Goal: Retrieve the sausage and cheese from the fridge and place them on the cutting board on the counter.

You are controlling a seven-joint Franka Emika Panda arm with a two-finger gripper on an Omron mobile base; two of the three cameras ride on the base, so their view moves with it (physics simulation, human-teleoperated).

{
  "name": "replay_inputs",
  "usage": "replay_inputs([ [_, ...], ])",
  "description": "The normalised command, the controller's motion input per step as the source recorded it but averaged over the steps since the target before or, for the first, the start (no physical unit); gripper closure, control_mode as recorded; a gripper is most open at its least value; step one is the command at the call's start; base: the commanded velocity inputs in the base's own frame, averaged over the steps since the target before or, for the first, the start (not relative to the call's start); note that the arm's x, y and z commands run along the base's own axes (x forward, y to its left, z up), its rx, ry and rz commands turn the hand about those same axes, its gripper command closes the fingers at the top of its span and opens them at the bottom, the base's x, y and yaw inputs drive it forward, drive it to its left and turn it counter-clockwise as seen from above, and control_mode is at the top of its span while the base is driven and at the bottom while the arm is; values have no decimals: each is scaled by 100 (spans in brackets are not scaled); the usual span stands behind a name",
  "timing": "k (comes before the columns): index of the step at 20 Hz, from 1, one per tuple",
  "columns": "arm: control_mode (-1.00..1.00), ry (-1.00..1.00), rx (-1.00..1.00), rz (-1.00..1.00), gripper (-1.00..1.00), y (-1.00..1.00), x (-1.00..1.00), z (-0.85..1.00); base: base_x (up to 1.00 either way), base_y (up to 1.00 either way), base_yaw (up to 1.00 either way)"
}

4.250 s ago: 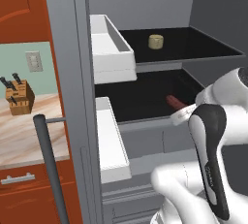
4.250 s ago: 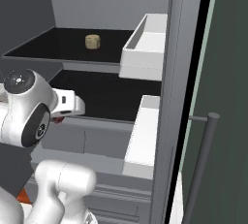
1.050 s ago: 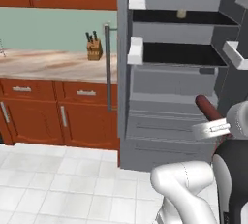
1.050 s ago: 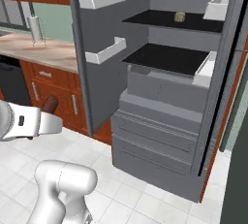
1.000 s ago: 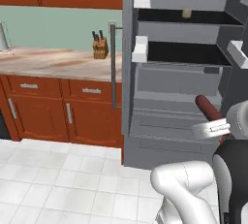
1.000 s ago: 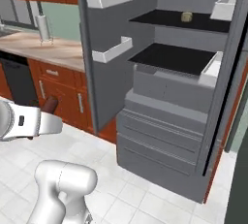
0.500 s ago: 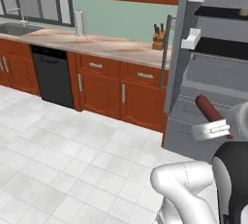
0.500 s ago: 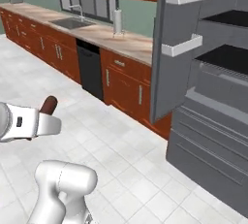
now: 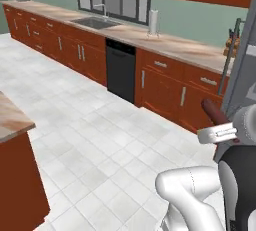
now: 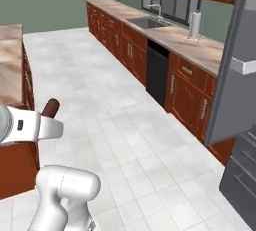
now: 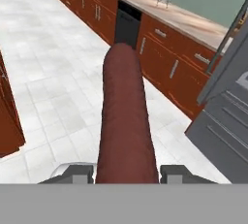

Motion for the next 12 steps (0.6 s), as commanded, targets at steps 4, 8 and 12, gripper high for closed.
replay_inputs([
  [4,100,0,0,0,100,0,0,0,-23,12,54],
  [8,100,0,0,0,100,0,0,0,-36,15,43],
  [12,100,0,0,0,100,0,0,0,-39,16,45],
])
